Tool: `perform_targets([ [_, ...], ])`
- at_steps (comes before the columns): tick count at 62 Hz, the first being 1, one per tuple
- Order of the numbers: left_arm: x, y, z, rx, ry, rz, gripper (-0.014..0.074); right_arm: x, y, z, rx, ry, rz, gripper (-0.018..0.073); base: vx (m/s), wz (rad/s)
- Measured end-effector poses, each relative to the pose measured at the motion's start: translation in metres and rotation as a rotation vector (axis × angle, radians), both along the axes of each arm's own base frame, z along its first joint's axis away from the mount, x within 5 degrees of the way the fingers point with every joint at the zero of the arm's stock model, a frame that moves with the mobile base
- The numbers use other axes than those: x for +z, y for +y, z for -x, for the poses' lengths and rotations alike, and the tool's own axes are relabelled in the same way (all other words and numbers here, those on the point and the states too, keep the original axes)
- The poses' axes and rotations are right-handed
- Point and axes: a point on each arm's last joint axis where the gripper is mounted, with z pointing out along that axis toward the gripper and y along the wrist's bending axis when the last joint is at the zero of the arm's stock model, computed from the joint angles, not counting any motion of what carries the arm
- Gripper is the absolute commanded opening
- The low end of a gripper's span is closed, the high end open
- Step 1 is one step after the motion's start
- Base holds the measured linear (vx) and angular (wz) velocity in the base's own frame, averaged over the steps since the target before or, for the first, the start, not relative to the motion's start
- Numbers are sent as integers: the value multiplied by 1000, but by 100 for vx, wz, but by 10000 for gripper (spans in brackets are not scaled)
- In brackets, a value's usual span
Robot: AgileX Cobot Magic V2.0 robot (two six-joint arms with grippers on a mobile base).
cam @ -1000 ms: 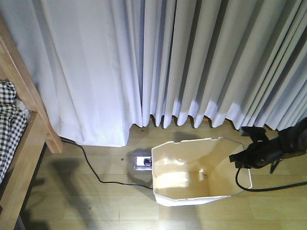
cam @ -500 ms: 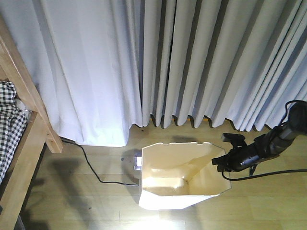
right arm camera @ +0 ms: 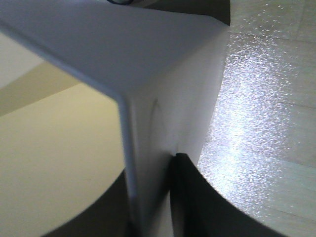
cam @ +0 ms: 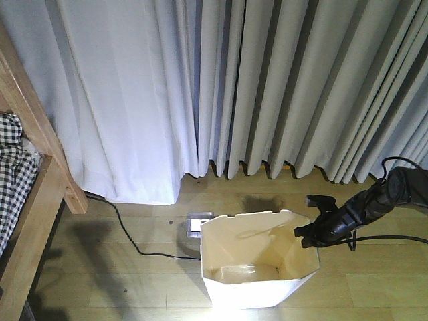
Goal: Move trash bin to bedside with robot
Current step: 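Lower the bin onto the floor beside the bed with the right gripper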
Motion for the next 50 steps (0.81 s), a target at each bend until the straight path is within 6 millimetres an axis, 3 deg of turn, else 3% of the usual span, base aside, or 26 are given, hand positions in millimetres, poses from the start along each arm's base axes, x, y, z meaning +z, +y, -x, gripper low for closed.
perform_targets([
  [25,0,0,0,0,0,0,-6,-18,4,4,-46,44,-46,149,0,0],
  [50,0,0,0,0,0,0,-6,-20,4,3,-48,40,-46,221,0,0],
])
